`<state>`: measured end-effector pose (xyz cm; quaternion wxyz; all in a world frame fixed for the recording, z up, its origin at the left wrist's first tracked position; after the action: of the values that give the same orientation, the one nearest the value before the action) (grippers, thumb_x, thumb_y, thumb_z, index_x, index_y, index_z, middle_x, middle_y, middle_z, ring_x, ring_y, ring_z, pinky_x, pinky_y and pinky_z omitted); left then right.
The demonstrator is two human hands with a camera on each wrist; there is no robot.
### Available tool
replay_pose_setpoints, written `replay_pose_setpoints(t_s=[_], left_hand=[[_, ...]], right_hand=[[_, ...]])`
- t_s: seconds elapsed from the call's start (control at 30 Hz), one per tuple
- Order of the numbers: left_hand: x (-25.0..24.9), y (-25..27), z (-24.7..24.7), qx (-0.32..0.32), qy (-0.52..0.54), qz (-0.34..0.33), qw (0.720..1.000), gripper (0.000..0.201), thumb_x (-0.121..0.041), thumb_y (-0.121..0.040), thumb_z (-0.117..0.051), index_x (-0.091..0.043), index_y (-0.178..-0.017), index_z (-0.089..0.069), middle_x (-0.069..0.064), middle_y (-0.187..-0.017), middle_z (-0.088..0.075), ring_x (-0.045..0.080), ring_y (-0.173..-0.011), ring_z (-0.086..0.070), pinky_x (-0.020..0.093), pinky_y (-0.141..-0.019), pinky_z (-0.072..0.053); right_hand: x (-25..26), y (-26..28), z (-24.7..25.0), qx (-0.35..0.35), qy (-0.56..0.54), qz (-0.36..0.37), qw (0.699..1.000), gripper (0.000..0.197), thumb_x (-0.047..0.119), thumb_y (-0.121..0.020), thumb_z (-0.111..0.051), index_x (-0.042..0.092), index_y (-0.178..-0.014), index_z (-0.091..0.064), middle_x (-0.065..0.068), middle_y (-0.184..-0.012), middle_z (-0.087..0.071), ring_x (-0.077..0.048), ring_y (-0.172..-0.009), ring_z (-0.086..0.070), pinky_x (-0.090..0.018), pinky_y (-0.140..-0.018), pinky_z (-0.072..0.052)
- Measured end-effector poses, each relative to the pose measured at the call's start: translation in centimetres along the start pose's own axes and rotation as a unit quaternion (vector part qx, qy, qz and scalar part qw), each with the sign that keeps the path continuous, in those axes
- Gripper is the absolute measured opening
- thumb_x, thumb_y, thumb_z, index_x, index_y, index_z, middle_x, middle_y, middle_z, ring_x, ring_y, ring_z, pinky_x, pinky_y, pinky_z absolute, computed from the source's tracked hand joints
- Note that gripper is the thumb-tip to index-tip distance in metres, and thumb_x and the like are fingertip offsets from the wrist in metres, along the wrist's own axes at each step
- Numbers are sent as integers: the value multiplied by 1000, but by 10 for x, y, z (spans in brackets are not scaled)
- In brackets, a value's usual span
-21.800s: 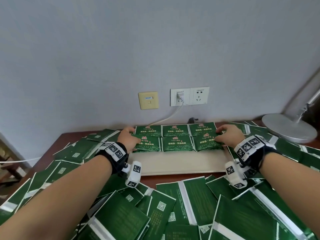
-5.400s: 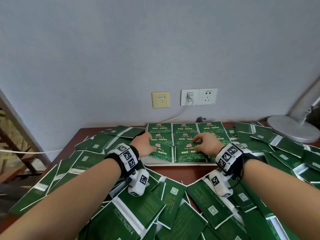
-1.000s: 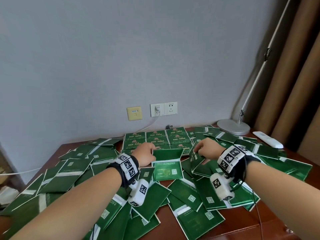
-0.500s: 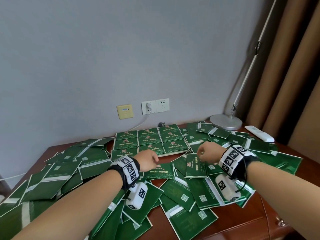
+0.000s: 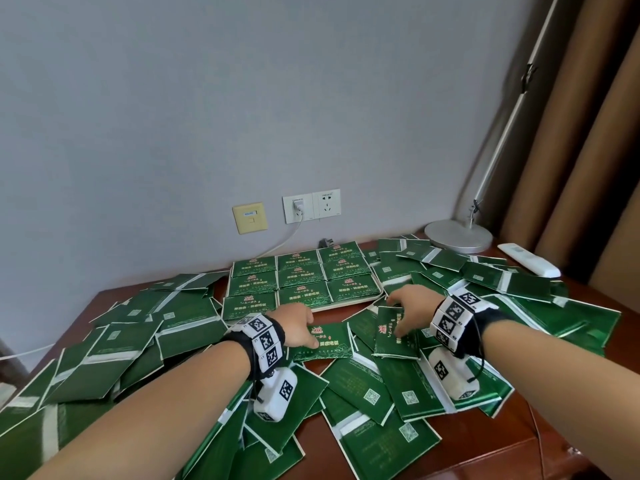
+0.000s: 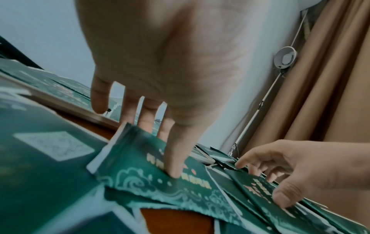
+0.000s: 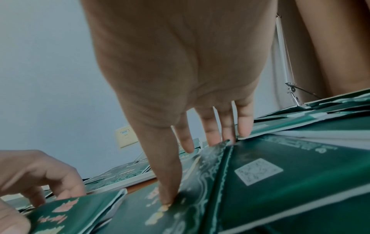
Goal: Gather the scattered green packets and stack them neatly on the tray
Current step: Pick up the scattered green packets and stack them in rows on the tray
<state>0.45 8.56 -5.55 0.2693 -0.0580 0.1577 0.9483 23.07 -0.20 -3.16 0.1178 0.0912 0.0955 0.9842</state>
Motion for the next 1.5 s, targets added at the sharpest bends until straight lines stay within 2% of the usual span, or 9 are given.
replay_pose_setpoints(t_s=[0.3, 0.43, 0.5, 0.57, 0.7, 0.83, 1.03, 1.2, 1.5], left_hand=[[-9, 15, 15, -60, 49, -33, 996, 53, -27, -80, -79, -19, -127, -55, 1, -130, -57, 21, -114, -58, 34, -98, -48], [-11, 25, 21, -51, 93, -43, 993, 38, -10, -84, -70, -21, -117, -55, 3, -120, -56, 18, -77, -66, 33, -69, -56], [-8, 29, 26, -53, 140, -40, 988, 36, 0, -83, -65, -19, -112, -56, -4, -119, -50, 14, -73, -60, 30, -63, -54], [-1, 30, 29, -51, 217, -29, 974, 35, 3, -81, -66, -21, -105, -58, -3, -116, -57, 18, -82, -60, 34, -73, -57], [18, 32, 40, -91, 362, 14, 928, 31, 4, -83, -62, -19, -104, -61, 9, -110, -61, 22, -96, -63, 31, -70, -55], [32, 30, 47, -140, 449, 39, 882, 28, 6, -85, -56, -16, -101, -62, 11, -102, -58, 20, -81, -55, 29, -61, -49], [45, 15, 45, -151, 510, 61, 844, 27, 5, -90, -53, -18, -102, -63, 6, -109, -57, 18, -94, -57, 34, -67, -57], [49, 5, 29, -112, 529, 81, 837, 22, 3, -90, -58, -17, -100, -63, 12, -124, -55, 31, -111, -62, 44, -81, -60], [42, -1, 18, -73, 488, 78, 866, 38, 6, -78, -75, -15, -107, -62, 7, -118, -55, 23, -109, -59, 24, -70, -54]], right_hand=[[0, 10, 6, -11, 7, -21, 1000, 86, 34, -67, -86, 23, -142, -45, 1, -140, -53, -20, -124, -52, -31, -101, -46], [3, 17, 10, -20, -25, -27, 999, 70, 18, -77, -77, 19, -140, -46, -2, -140, -52, -21, -122, -54, -30, -97, -48], [4, 18, 14, -31, -56, -32, 997, 56, 4, -86, -59, 20, -138, -48, -5, -139, -52, -21, -116, -57, -28, -89, -52], [6, 18, 18, -43, -91, -32, 994, 54, -3, -87, -45, 19, -136, -49, -7, -137, -52, -20, -101, -61, -22, -70, -51], [4, 10, 29, -87, -184, -34, 978, 52, -5, -84, -41, 19, -128, -54, -11, -129, -54, -19, -71, -65, -22, -44, -47], [1, -1, 37, -129, -258, -38, 957, 50, -7, -81, -44, 19, -122, -58, -10, -116, -58, -23, -68, -68, -28, -48, -54], [-3, -18, 35, -150, -317, -46, 935, 49, -11, -81, -51, 19, -119, -60, -4, -109, -55, -23, -74, -67, -36, -60, -61], [-2, -26, 25, -121, -339, -47, 932, 46, -11, -81, -54, 23, -112, -58, -10, -117, -55, -26, -74, -69, -38, -60, -61], [-2, -31, 19, -102, -365, -48, 924, 45, -11, -82, -55, 17, -117, -58, -10, -112, -56, -28, -75, -69, -39, -63, -61]])
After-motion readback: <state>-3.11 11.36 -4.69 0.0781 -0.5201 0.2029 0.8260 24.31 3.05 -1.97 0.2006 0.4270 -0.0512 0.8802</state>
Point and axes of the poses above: each hand's wrist, its own y-axis away from the middle knuckle, its own z-axis out of the back of the hand, x = y × z, the point moved 6 cm from there along -y, towards the middle knuckle
